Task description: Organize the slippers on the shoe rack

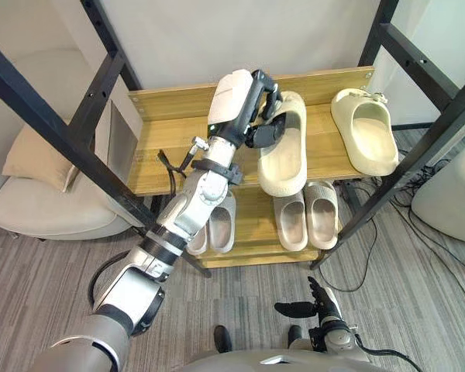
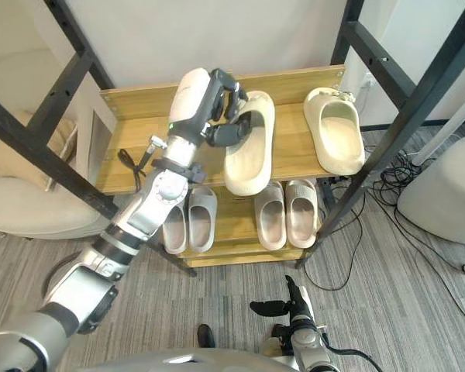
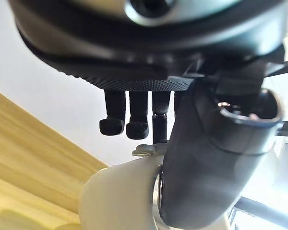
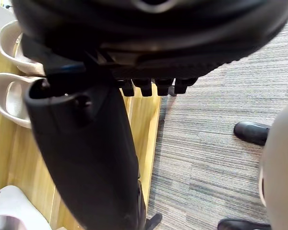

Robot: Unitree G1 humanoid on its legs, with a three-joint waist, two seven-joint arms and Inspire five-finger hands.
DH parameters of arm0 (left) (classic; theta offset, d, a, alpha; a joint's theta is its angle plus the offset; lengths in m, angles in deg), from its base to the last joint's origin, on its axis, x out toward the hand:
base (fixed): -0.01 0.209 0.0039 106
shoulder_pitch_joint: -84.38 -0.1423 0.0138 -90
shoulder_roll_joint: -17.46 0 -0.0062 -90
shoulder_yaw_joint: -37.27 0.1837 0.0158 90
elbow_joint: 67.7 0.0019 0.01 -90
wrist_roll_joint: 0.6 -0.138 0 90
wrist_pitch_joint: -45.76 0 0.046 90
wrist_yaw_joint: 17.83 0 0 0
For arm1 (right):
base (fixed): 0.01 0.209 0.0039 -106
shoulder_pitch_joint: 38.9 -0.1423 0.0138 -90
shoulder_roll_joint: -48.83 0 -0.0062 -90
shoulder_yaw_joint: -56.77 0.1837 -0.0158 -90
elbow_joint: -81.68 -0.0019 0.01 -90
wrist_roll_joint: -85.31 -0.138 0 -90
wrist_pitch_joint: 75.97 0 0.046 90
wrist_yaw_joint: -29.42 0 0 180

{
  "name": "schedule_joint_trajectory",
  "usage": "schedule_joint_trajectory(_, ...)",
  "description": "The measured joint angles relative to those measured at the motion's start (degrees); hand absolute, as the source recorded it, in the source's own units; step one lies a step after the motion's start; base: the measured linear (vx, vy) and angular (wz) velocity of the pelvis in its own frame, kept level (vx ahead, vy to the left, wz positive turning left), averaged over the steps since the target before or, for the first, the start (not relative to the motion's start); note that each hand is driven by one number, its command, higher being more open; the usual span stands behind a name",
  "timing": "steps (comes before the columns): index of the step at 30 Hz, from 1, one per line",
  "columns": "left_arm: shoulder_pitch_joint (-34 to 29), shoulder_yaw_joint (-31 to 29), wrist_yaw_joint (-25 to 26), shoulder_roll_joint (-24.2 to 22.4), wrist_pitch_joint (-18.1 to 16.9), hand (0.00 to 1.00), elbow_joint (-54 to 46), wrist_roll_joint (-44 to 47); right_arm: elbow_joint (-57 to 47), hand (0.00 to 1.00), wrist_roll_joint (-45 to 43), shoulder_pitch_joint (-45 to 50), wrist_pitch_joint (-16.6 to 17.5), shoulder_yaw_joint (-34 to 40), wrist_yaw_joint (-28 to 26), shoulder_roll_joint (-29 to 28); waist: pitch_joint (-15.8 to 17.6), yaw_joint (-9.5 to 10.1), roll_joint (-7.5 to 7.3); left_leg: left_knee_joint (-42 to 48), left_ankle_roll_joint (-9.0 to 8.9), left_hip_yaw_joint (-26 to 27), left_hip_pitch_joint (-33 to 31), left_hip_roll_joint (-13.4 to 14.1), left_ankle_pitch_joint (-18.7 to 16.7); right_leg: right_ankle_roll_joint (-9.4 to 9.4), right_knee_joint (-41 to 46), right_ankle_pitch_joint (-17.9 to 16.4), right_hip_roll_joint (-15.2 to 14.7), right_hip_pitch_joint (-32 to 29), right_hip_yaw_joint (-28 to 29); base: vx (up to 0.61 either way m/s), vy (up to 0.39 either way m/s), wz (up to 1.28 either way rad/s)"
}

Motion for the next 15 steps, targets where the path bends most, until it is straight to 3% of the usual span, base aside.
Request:
schedule_joint_trajectory(8, 5.18, 0.04, 1.39, -0.99, 2.21, 0.0, 8.64, -0.69, -0.85, 1.0, -1.7, 0.03, 0.29, 1.08, 0.56, 0.31, 0.25, -1.29, 1.13, -0.01, 0.0, 1.11, -0.56, 0.24, 0.0, 0.02, 0.01, 0.76, 0.1, -1.64, 1.78, -0.04, 0.002, -0.12)
schedule_joint_trajectory(15, 5.63, -0.4, 1.38, -1.0, 4.01, 0.0, 11.57, -2.42, -1.57, 1.0, -1.75, 0.08, 0.46, 1.05, 0.94, 0.35, 0.33, -2.1, 1.43, 0.0, 0.0, 1.38, -1.72, 0.2, 0.0, 0.06, -0.02, 1.16, 0.06, -3.1, 2.44, -0.01, 0.005, -0.03)
